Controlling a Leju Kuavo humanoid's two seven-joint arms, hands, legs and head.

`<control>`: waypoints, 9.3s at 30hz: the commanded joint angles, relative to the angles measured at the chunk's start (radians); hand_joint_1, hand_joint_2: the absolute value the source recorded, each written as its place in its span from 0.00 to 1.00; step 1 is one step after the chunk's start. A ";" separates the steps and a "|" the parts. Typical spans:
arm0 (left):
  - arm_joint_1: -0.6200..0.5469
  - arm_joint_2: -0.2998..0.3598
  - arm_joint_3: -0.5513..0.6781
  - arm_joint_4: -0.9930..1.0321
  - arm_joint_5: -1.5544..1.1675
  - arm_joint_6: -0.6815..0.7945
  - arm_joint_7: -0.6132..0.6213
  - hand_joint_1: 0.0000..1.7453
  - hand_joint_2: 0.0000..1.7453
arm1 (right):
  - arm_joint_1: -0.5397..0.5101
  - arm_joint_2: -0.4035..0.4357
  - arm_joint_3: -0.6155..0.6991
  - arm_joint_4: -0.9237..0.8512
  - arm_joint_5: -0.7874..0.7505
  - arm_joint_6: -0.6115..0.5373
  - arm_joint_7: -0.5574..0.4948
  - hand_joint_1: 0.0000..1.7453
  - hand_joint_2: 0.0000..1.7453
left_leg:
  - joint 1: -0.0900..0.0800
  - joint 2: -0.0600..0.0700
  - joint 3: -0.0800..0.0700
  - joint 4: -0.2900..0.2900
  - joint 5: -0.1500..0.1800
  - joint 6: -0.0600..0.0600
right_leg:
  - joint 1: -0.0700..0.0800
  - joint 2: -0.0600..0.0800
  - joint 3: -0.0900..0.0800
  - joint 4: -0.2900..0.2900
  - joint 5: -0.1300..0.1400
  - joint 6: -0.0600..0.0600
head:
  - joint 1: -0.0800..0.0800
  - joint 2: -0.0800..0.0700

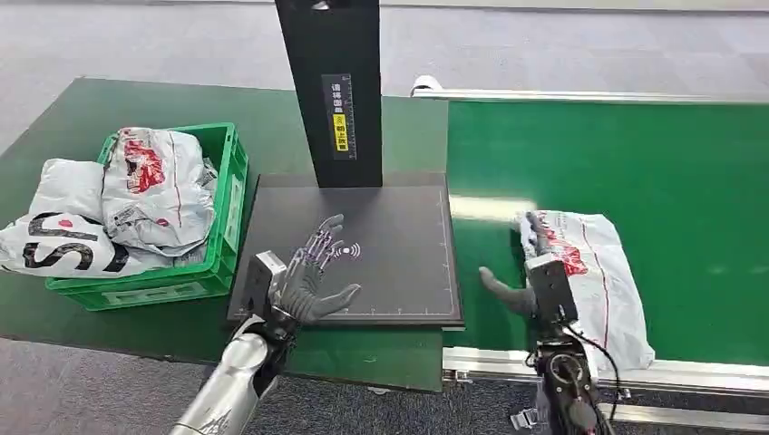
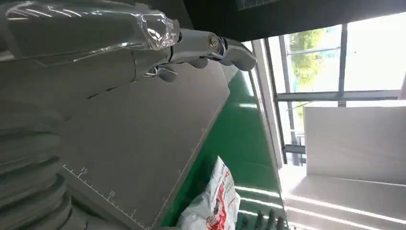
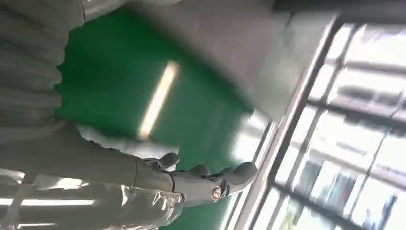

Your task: Moved the parcel from conveyor to table for the left to box.

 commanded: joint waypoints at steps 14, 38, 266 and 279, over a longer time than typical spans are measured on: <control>-0.005 0.003 0.019 0.022 -0.022 -0.015 0.029 0.00 1.00 | -0.042 -0.192 -0.092 0.262 0.618 0.257 0.380 0.00 1.00 | 0.001 -0.001 0.001 -0.001 0.000 0.000 | 0.001 -0.001 0.002 -0.001 0.000 0.000 | 0.000 0.000; 0.055 0.010 0.057 -0.045 -0.041 -0.008 0.044 0.00 1.00 | -0.124 -0.131 -0.010 0.251 0.693 0.176 0.254 1.00 1.00 | 0.000 0.005 0.005 -0.001 -0.001 0.000 | 0.000 0.005 0.004 -0.001 0.001 -0.001 | -0.001 0.000; -0.157 -0.069 -0.068 0.057 -1.018 0.795 0.261 1.00 1.00 | 0.185 0.117 -0.084 -0.191 -0.224 0.186 -0.095 0.00 1.00 | 0.001 0.002 0.002 0.000 0.000 0.000 | 0.001 0.002 0.001 0.000 0.000 -0.001 | 0.000 0.000; -0.086 -0.142 0.414 -0.266 -1.259 0.947 -0.039 1.00 1.00 | 0.173 0.087 -0.023 -0.124 -0.271 0.141 -0.138 0.00 1.00 | 0.001 0.003 0.000 0.000 0.000 0.000 | 0.001 0.003 -0.001 0.000 0.001 -0.001 | 0.000 0.000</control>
